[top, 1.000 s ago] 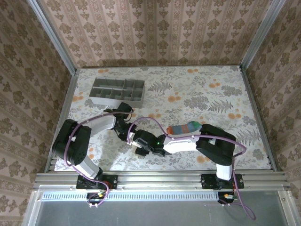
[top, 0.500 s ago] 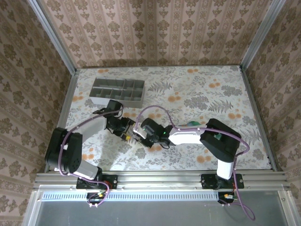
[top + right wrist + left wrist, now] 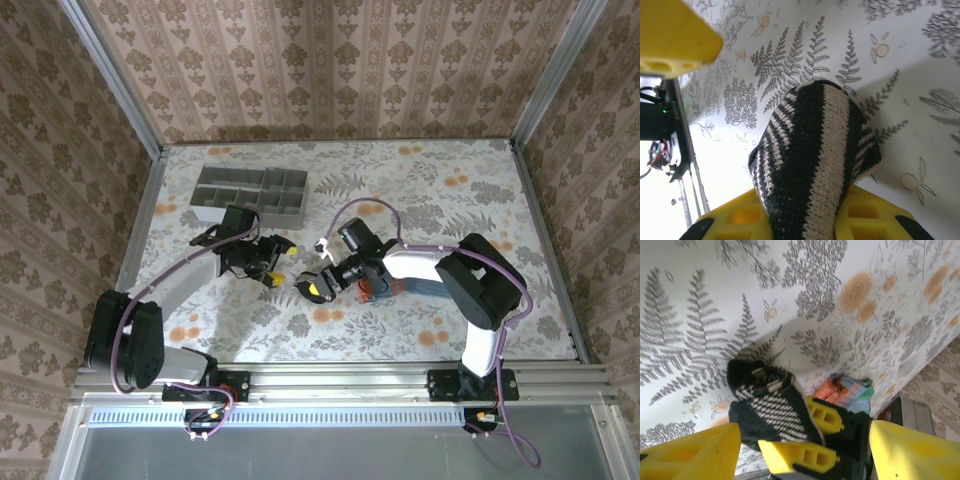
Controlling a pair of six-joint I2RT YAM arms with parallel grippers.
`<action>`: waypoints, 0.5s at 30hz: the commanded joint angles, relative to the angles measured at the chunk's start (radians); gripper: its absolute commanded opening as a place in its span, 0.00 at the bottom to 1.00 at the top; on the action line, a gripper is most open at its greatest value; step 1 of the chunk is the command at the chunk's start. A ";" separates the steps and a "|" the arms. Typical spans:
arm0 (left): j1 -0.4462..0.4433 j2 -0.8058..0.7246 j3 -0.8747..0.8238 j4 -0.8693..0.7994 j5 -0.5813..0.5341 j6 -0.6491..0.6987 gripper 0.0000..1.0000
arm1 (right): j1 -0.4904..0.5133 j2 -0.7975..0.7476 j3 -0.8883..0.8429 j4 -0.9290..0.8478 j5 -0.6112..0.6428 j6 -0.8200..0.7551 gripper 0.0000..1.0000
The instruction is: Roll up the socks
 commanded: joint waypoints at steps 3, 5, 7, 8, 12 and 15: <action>-0.072 -0.020 -0.002 0.019 0.015 -0.128 0.74 | -0.014 0.019 0.027 -0.066 -0.092 0.036 0.00; -0.089 -0.015 -0.003 -0.005 0.010 -0.160 0.74 | -0.017 0.014 0.028 -0.064 -0.083 0.038 0.00; -0.099 -0.017 -0.025 0.008 0.010 -0.207 0.75 | -0.019 0.006 0.027 -0.052 -0.077 0.048 0.00; -0.103 -0.017 -0.040 0.030 0.013 -0.231 0.75 | -0.019 0.003 0.028 -0.046 -0.076 0.054 0.00; -0.114 -0.004 -0.057 0.070 0.023 -0.294 0.75 | -0.020 -0.017 0.027 -0.026 -0.064 0.070 0.00; -0.120 0.011 -0.038 0.044 0.022 -0.293 0.75 | -0.028 -0.030 0.020 0.006 -0.076 0.100 0.00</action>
